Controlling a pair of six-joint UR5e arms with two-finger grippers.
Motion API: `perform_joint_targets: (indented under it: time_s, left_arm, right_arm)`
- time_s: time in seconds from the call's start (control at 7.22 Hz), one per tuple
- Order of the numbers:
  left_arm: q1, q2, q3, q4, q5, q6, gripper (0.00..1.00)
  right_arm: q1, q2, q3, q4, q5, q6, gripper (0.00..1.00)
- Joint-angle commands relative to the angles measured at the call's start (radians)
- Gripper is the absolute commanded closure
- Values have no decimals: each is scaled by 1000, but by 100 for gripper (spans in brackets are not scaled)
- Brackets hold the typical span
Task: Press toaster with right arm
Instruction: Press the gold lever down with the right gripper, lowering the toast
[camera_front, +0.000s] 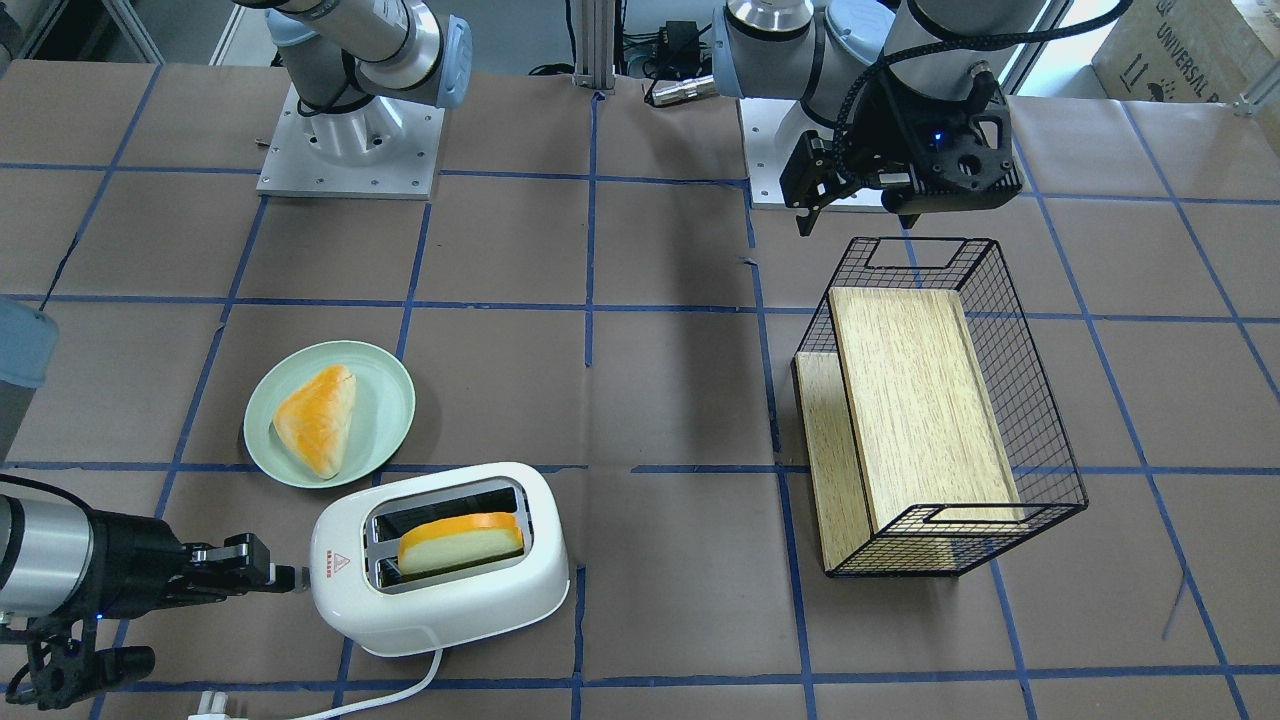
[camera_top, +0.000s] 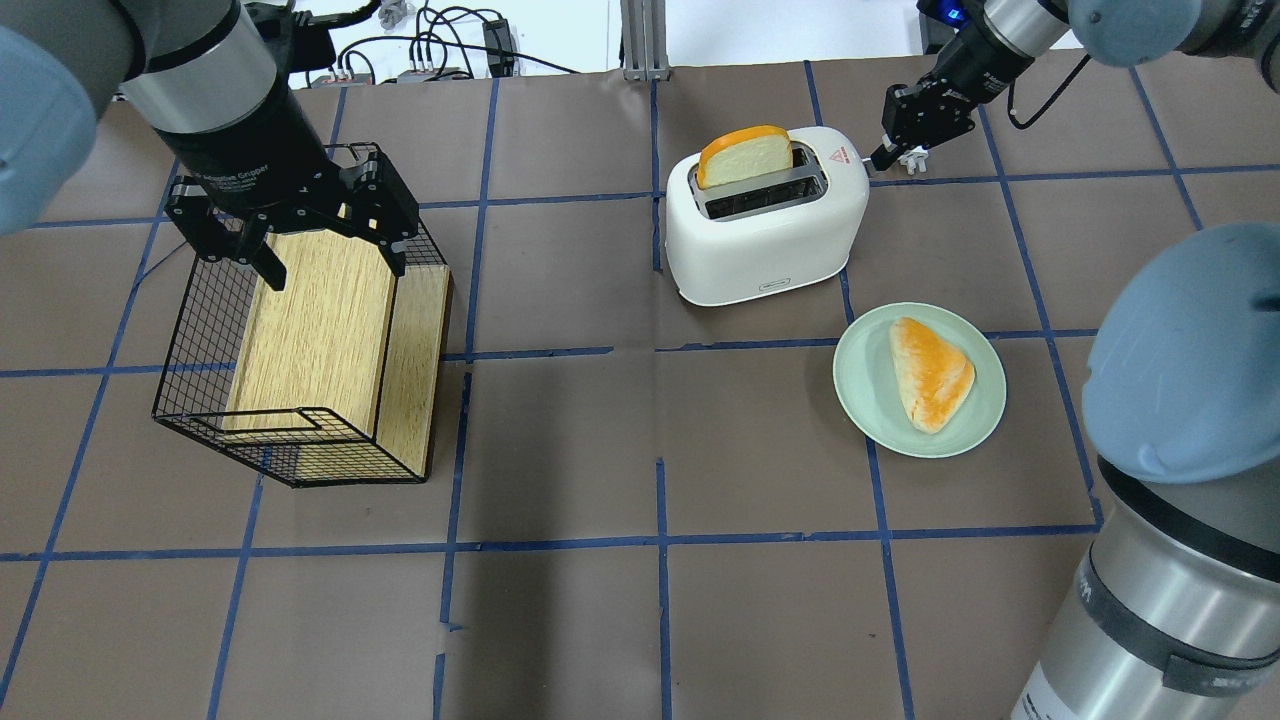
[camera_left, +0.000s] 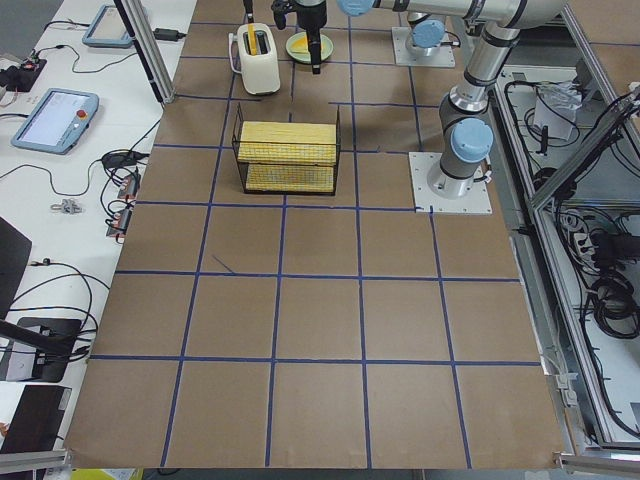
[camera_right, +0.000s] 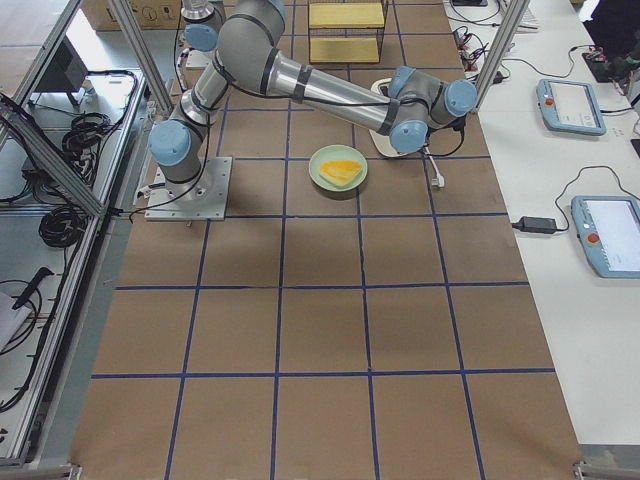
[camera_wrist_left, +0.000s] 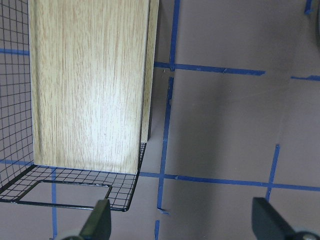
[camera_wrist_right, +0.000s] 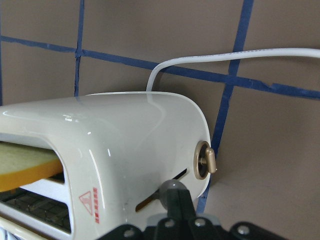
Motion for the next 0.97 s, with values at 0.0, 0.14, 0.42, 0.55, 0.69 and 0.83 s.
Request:
perform_joint_targets:
  time_s: [0.0,0.14,0.42,0.55,0.69,0.83]
  left_arm:
    - [0,0,0,1,0,0,0]
    - [1,0,0,1,0,0,0]
    - [0,0,0,1,0,0,0]
    - [0,0,0,1,0,0,0]
    - [0,0,0,-1,0,0,0]
    - [1,0,0,-1,0,0,0]
  right_arm:
    - [9,28,0,-1,0,-2,96]
    - [9,39,0,-3,0,-2,96]
    - [9,55,-2,-15,0,-3,96]
    - [9,65,-10,-21,2,-3,96]
    - [9,66,-17,-21,0,-2,96]
    - [10,66,-23,-21,0,0,96]
